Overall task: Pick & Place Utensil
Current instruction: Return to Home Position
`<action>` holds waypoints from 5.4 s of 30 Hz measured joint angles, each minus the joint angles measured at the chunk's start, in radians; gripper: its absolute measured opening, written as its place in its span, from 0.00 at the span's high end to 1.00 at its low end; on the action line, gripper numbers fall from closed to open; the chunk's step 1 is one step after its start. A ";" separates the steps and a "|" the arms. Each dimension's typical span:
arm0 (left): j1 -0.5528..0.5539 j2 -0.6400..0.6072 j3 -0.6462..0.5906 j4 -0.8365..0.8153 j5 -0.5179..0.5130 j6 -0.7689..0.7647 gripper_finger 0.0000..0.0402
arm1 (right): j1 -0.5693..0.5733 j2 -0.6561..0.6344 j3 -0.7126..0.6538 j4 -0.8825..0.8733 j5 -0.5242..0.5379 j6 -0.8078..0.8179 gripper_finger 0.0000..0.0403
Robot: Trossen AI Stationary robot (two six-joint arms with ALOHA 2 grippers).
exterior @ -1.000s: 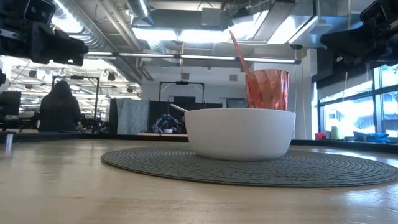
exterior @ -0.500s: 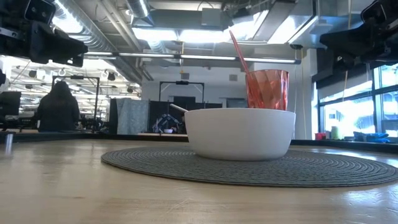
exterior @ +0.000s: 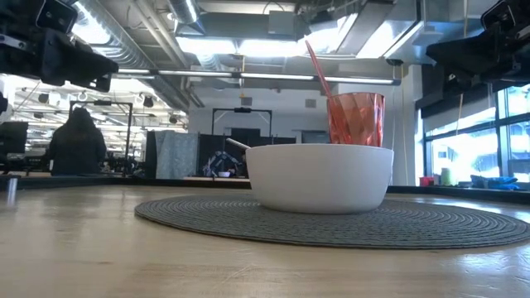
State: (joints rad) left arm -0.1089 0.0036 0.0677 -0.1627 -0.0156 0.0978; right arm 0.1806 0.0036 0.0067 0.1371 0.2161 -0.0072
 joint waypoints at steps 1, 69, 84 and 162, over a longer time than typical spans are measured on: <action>0.000 0.000 0.000 0.000 -0.013 -0.004 1.00 | 0.000 0.000 0.000 0.000 0.000 0.001 0.97; 0.000 0.001 -0.001 0.005 -0.043 -0.006 1.00 | 0.000 0.000 0.000 0.007 0.001 0.003 0.95; 0.000 0.001 -0.001 0.004 -0.043 -0.006 1.00 | 0.000 0.000 0.000 0.007 0.001 0.003 0.95; 0.000 0.001 -0.001 0.004 -0.043 -0.006 1.00 | 0.000 0.000 0.000 0.007 0.001 0.004 0.95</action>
State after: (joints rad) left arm -0.1085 0.0044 0.0669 -0.1584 -0.0586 0.0917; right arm 0.1807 0.0036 0.0067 0.1445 0.2169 -0.0032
